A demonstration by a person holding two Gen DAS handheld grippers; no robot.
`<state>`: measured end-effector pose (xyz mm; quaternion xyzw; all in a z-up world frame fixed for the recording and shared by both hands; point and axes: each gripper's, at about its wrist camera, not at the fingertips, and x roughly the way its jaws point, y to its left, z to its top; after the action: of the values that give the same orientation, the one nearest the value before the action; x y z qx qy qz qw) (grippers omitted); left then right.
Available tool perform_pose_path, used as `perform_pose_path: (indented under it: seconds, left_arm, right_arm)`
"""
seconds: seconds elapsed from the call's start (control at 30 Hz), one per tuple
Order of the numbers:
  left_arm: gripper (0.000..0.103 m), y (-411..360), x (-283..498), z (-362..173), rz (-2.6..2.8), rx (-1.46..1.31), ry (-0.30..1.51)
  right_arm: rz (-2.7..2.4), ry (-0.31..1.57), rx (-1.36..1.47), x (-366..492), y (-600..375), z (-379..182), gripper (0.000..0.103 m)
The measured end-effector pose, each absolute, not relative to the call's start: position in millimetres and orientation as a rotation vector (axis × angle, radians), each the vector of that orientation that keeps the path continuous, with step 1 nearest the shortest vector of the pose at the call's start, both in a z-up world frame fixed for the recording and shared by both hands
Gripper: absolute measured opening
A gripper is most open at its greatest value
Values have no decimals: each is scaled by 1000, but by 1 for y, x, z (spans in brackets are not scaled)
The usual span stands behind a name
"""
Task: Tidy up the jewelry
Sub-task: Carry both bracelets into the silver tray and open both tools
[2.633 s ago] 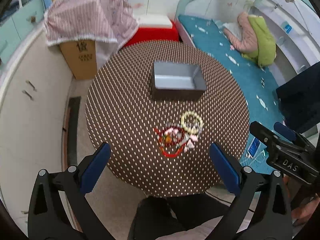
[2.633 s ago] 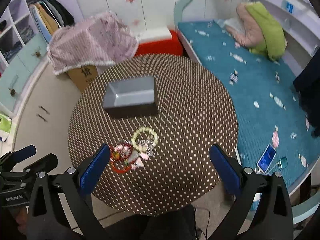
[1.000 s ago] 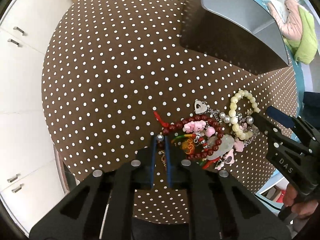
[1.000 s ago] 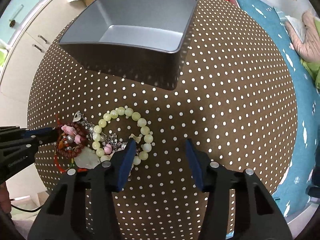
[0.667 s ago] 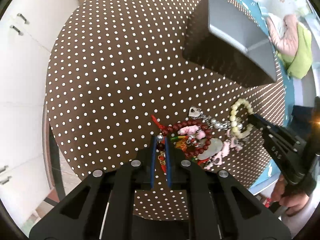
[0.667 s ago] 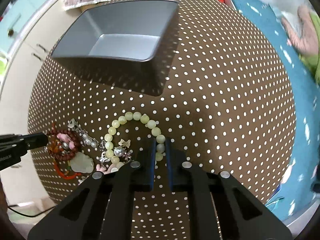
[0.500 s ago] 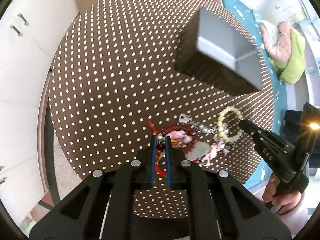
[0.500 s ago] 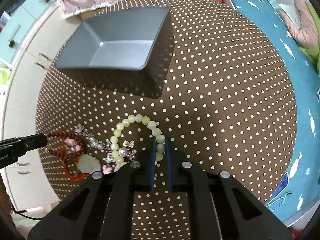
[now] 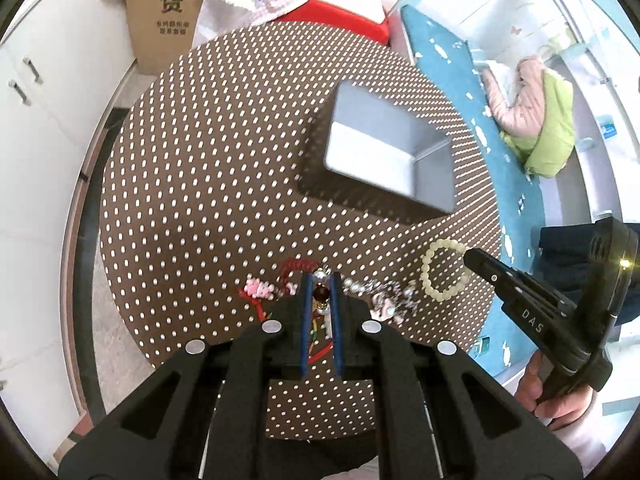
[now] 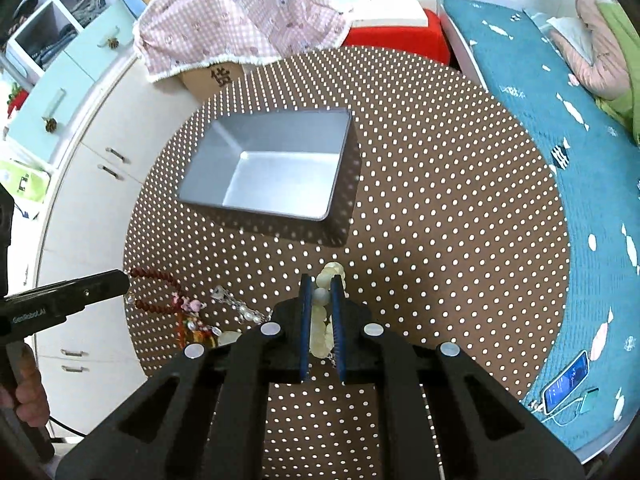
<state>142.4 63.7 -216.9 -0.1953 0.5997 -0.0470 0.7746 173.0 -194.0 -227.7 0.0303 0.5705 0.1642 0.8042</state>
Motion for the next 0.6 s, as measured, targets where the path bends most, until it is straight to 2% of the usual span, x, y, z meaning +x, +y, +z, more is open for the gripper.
perform_pose_path:
  seconds: [0.33, 0.6]
  left_arm:
    - [8, 64, 160, -176, -157, -395, 1197]
    - [8, 51, 190, -152, -197, -346, 1131]
  right_arm:
    - [367, 1118, 67, 168, -175, -181, 8]
    - [389, 1067, 57, 186, -170, -170, 8]
